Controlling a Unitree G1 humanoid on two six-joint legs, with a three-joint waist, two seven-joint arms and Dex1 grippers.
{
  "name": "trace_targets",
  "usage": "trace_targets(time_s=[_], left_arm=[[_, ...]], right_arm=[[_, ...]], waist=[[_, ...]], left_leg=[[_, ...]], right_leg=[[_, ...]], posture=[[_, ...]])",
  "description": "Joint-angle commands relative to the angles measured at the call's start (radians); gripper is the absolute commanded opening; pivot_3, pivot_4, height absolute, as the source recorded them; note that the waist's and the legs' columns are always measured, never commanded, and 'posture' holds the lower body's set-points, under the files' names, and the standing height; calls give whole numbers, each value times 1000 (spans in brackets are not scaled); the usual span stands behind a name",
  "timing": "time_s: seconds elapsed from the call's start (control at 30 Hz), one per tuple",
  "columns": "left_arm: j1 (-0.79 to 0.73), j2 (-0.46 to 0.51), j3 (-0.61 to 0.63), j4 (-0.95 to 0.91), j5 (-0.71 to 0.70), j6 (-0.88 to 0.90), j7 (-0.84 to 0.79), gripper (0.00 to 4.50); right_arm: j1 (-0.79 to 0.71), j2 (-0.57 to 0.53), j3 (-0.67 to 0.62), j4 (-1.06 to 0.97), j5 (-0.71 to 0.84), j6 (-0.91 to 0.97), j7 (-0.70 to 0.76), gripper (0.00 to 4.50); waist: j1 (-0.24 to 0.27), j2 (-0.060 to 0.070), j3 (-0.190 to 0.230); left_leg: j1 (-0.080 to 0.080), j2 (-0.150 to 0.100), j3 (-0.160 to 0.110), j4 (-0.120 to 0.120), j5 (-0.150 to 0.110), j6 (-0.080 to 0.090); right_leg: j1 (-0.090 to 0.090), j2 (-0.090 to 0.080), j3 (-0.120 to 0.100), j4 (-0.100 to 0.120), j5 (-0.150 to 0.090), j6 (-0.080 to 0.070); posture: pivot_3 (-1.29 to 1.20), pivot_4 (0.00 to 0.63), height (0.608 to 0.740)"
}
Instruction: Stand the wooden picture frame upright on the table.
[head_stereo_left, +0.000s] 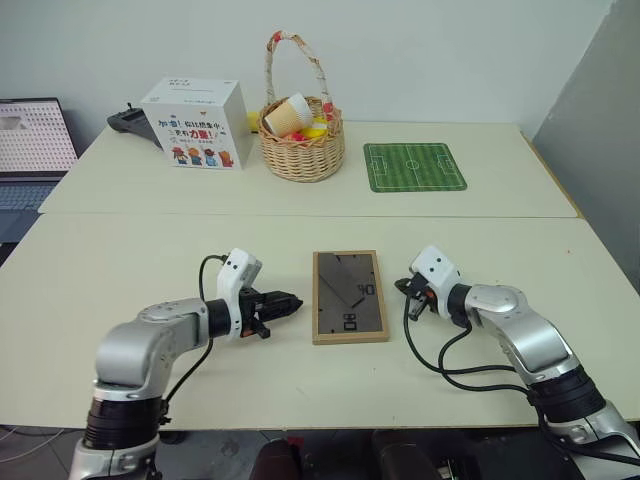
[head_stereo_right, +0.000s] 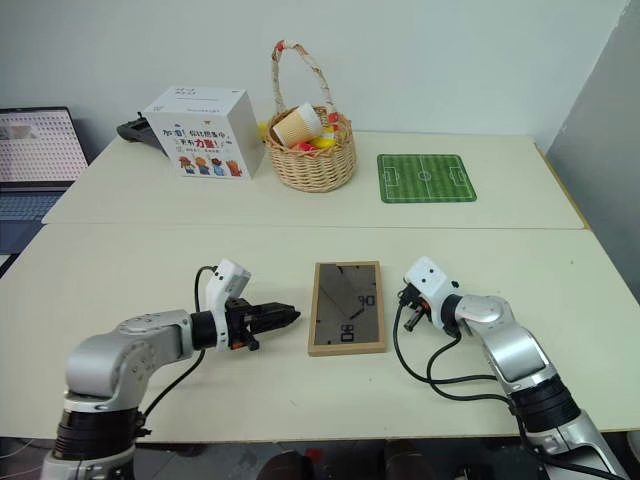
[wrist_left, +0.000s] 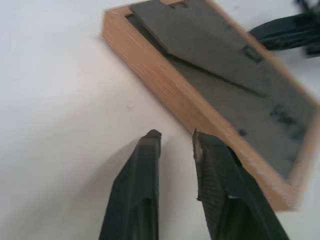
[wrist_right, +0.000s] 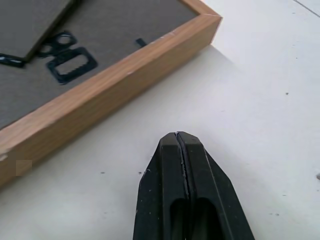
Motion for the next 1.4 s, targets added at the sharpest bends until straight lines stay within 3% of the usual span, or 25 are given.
trace_targets(time_s=[0.03, 0.1, 0.27, 0.4, 0.67, 0.87, 1.07, 1.4], left_arm=[[-93, 21, 129, 62, -187, 319, -43, 2145], [-116, 32, 157, 139, -258, 406, -40, 2518], [-86, 73, 114, 236, -367, 418, 3, 3688], [-62, 41, 101, 266, -364, 418, 54, 4443], [-42, -119, 44, 322, -317, 342, 133, 4486], [-18, -189, 68, 267, -343, 334, 173, 4486], [4, -167, 108, 215, -388, 376, 175, 3097], [-30, -173, 192, 157, -483, 418, 238, 1216]], right_arm=[[7, 26, -21, -23, 2, -20, -7, 0], [21, 50, -15, -44, 8, -9, -14, 0], [44, 90, 3, -93, 6, 19, -22, 0], [52, 112, 23, -118, 1, 42, -26, 0], [29, 216, 89, -114, -24, 76, -62, 0], [41, 223, 93, -119, -29, 83, -64, 0], [43, 205, 59, -86, -32, 67, -77, 0], [17, 179, -31, -48, -28, 50, -105, 0]], waist=[[0, 0, 0], [-1, 0, 0], [-3, 0, 0], [-3, 0, 0], [0, 3, -4], [18, 3, -6], [15, 3, -7], [6, 2, -6]], left_leg=[[0, 0, -1, 0, 0, 0], [0, 0, -1, 0, 0, 0], [0, 0, -4, -1, 0, 0], [0, 0, -5, 0, 0, 0], [1, -1, -4, 0, 0, 0], [2, -6, -7, 0, 0, 0], [1, -10, -11, 0, 0, 0], [-1, -11, -15, 0, 0, 0]], right_leg=[[0, 0, -1, 0, 0, 0], [0, 0, -1, 0, 0, 0], [0, 0, -1, 0, 0, -1], [0, 0, -1, 0, 0, -1], [1, 0, -1, 1, 0, -1], [4, -5, -1, -1, -1, 0], [4, -7, -1, -1, -2, 2], [4, -8, -2, -1, -2, 2]], posture=[[0, 150, 740], [0, 150, 740], [0, 150, 740], [0, 150, 740], [0, 150, 740], [0, 150, 740], [0, 150, 740], [0, 150, 740]])
